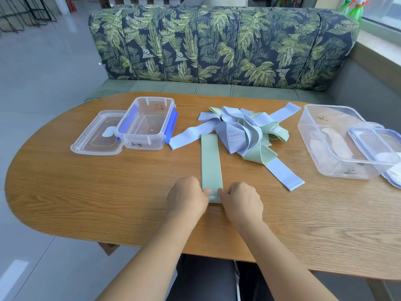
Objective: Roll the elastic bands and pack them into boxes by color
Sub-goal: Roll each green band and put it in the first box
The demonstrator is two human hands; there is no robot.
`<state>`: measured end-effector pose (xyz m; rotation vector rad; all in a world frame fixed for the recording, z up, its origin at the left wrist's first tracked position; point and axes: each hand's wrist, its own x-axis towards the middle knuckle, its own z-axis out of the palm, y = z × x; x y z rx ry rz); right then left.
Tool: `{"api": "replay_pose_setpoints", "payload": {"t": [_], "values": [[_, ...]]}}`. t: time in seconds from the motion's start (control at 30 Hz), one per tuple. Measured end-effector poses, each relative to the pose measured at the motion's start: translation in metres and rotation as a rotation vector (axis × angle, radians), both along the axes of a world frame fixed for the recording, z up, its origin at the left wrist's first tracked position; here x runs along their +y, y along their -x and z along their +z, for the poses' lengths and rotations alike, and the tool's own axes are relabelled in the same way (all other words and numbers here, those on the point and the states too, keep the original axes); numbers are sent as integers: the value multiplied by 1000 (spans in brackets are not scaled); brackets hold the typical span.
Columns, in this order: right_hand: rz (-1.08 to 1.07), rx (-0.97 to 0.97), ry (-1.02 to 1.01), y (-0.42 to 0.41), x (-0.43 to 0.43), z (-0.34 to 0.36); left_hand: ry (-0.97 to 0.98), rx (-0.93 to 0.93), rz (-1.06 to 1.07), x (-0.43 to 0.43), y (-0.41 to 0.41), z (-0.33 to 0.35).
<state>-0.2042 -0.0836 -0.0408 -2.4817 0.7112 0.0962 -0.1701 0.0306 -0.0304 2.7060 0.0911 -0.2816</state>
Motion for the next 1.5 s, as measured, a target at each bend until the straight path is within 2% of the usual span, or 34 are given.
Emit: {"api": "replay_pose_setpoints", "payload": {"t": [0.17,0.37,0.7,1.03,1.2,1.5], "values": [[-53,-35,-34,5,2,2,17,-83,40,-4,11,1],[-50,-29,-150,2,-2,0,209,-17,122,0,8,-1],[6,-52,-168,19,-2,-6,258,23,90,8,20,0],[2,-2,-72,42,6,9,112,-14,30,7,41,7],[2,-65,-153,51,5,14,53,-18,17,4,37,6],[-60,17,-207,44,4,14,39,-6,-30,8,33,7]]}}
